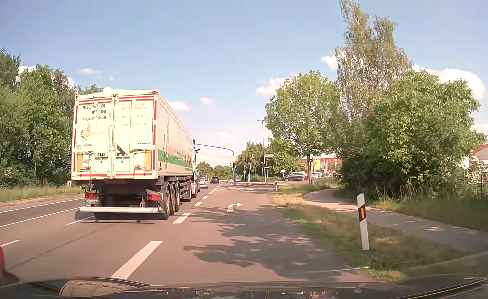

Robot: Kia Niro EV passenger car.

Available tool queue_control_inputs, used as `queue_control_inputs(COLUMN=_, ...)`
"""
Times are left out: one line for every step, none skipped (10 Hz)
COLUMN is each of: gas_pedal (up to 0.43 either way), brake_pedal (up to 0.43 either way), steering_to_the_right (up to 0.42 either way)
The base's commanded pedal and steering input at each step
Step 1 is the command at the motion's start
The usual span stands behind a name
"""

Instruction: Follow the waypoints while adhering to traffic rules and regulations

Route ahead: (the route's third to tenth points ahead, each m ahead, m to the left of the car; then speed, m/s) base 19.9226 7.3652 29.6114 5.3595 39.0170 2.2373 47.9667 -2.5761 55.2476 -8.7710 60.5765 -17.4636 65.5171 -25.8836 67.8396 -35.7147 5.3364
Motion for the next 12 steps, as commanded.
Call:
queue_control_inputs(gas_pedal=0.169, brake_pedal=0.018, steering_to_the_right=-0.058)
queue_control_inputs(gas_pedal=0.169, brake_pedal=0.012, steering_to_the_right=-0.061)
queue_control_inputs(gas_pedal=0.157, brake_pedal=0.018, steering_to_the_right=-0.062)
queue_control_inputs(gas_pedal=0.150, brake_pedal=0.018, steering_to_the_right=-0.062)
queue_control_inputs(gas_pedal=0.150, brake_pedal=0.012, steering_to_the_right=-0.061)
queue_control_inputs(gas_pedal=0.150, brake_pedal=0.018, steering_to_the_right=-0.058)
queue_control_inputs(gas_pedal=0.150, brake_pedal=0.012, steering_to_the_right=-0.053)
queue_control_inputs(gas_pedal=0.130, brake_pedal=0.012, steering_to_the_right=-0.049)
queue_control_inputs(gas_pedal=0.098, brake_pedal=0.018, steering_to_the_right=-0.045)
queue_control_inputs(gas_pedal=0.087, brake_pedal=0.012, steering_to_the_right=-0.044)
queue_control_inputs(gas_pedal=0.087, brake_pedal=0.018, steering_to_the_right=-0.043)
queue_control_inputs(gas_pedal=0.087, brake_pedal=0.012, steering_to_the_right=-0.043)
